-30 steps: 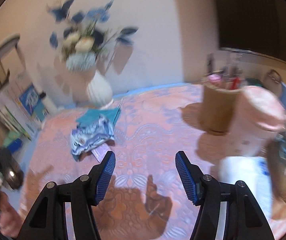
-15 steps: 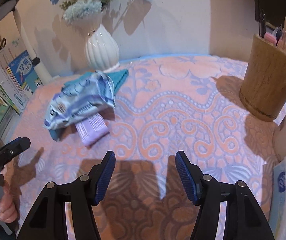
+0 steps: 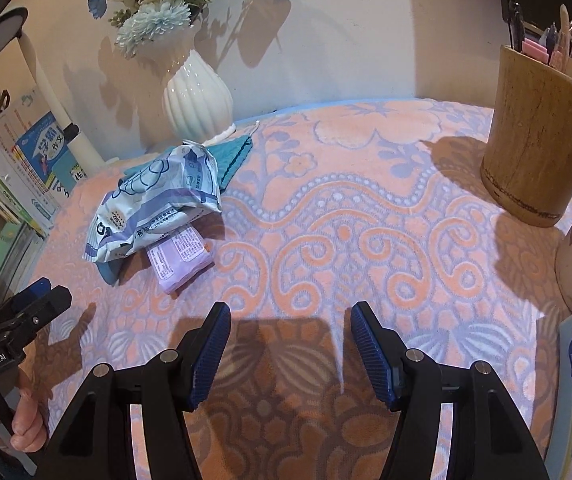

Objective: Organize books
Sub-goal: 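Move both open grippers back over the remaining items on the bed, then grasp the teal cloth with left gripper while right gripper grasps the printed snack bag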

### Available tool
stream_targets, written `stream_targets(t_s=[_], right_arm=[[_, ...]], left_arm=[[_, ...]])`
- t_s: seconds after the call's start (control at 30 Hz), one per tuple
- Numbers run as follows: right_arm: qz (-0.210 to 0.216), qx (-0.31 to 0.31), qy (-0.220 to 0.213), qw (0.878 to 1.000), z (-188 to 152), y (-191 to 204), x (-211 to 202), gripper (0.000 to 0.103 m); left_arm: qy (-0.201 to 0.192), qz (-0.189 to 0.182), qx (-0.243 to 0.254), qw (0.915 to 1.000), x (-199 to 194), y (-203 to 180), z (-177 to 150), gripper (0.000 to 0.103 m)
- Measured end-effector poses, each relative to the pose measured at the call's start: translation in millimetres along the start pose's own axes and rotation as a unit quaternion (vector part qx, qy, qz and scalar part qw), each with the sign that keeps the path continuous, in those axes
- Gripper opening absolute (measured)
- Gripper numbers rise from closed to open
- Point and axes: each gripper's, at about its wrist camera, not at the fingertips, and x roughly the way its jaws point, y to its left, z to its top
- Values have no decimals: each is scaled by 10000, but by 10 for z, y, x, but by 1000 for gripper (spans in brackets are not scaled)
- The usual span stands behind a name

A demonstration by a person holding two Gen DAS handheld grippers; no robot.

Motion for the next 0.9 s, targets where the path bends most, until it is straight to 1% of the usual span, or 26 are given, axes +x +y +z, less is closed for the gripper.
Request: stream_targets(t_s=[0.03,0.07,0.1,0.17,0.2,0.27,0.3,0.33,0.37,0.4,0.43,0.53,0.63,0.7,0.8,0.83,0.9], right_arm=[[-4,5,76,10000,7,12,-2,61],[36,10,141,9999,18,25,-8,61],[205,58,234,9995,41,42,-25,61],[631,154,319,9974,112,88,-84,62],[817,164,341,9959,174,130,-115,65],[997,135,347,9943,314,239,-145,84],[1046,142,315,9939,368,287,-147,87],[1105,158,295,9933,405,326,-133,87],[1211,180,296,9920,459,367,-103,87],[1249,188,312,9915,489,402,-67,87],[1265,206,333,9912,513,432,-22,87],[1346,299,445,9894,566,496,158,87],[1432,458,509,9873,638,496,332,87],[1534,607,555,9847,705,473,451,87],[1703,864,648,9795,780,425,635,87],[1816,977,686,9761,795,410,691,87],[2060,1194,757,9683,826,393,799,87]], left_arm=[[12,-12,41,10000,-20,-15,13,96],[57,-51,75,9999,-34,-28,29,89],[119,-108,116,9998,-53,-48,57,84],[202,-126,228,9995,-98,-95,163,84],[171,-152,260,9994,-130,-110,241,84],[134,-384,197,9990,-154,-97,376,84],[157,-516,151,9984,-144,-79,431,84],[185,-616,107,9979,-106,-53,494,84],[176,-604,83,9980,-76,-34,510,84],[185,-547,18,9983,-5,7,527,84],[227,-566,-38,9981,53,30,522,84],[405,-823,-179,9956,244,72,449,83],[540,-819,-46,9952,372,32,401,83],[619,-816,44,9947,432,-2,408,75],[742,-861,95,9935,548,-25,456,74],[772,-886,110,9930,594,-30,470,72],[843,-966,123,9917,650,-25,471,62]])
